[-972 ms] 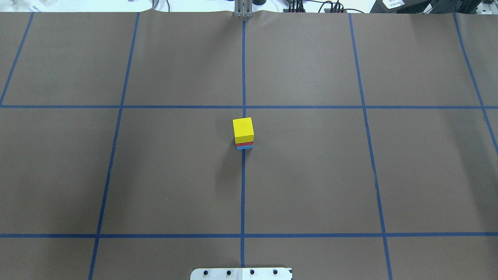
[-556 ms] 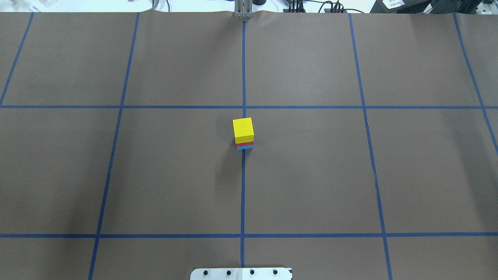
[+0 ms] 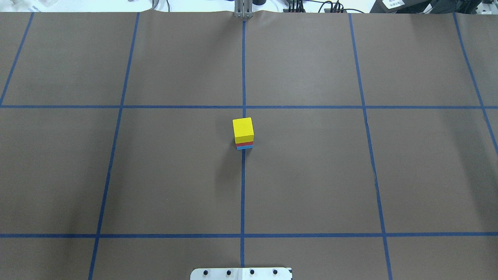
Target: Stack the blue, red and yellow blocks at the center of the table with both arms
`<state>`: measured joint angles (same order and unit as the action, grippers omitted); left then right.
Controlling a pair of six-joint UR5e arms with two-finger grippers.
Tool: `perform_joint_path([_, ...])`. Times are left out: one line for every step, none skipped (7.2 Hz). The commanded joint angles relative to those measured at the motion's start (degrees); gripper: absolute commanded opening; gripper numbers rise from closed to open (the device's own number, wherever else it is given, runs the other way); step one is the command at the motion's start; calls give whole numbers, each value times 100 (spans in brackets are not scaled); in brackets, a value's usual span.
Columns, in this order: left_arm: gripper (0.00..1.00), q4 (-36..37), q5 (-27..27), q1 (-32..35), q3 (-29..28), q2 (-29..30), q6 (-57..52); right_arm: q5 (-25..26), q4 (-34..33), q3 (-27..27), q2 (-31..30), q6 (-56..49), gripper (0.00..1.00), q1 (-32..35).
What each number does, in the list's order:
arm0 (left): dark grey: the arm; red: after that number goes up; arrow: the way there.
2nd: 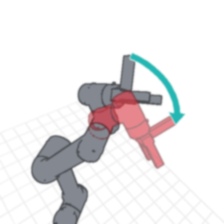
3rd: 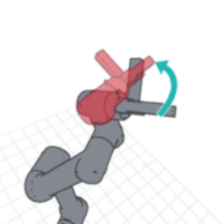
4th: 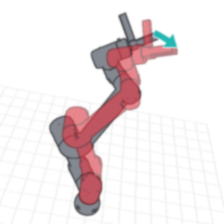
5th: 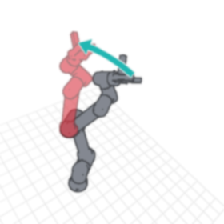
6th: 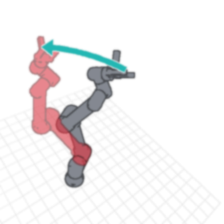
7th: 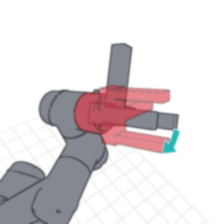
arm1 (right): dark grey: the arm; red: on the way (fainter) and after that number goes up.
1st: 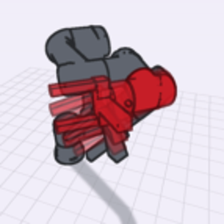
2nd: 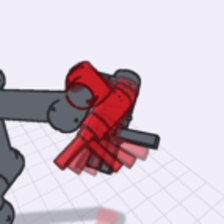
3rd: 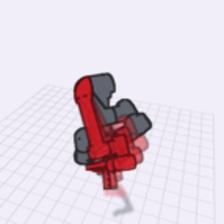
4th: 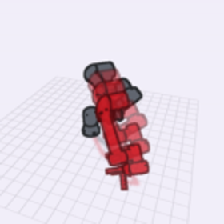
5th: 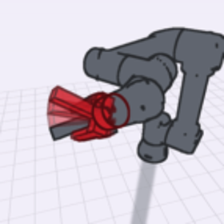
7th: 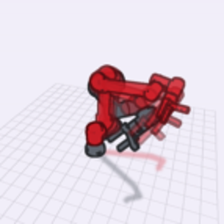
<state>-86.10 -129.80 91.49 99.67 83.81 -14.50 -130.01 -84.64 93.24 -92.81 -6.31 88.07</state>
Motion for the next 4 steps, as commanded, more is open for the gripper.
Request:
perform_joint_path([100,-47,-413,1,-53,-5,0,2,0,1,-1,7,99,0])
perform_joint_path([100,-30,-415,1,-79,12,313,2,0,-8,-1,7,99,0])
perform_joint_path([100,-64,-415,1,-54,21,891,2,0,-17,-1,16,99,0])
perform_joint_path([100,-73,-415,1,-53,39,949,2,0,-17,-1,16,99,0])
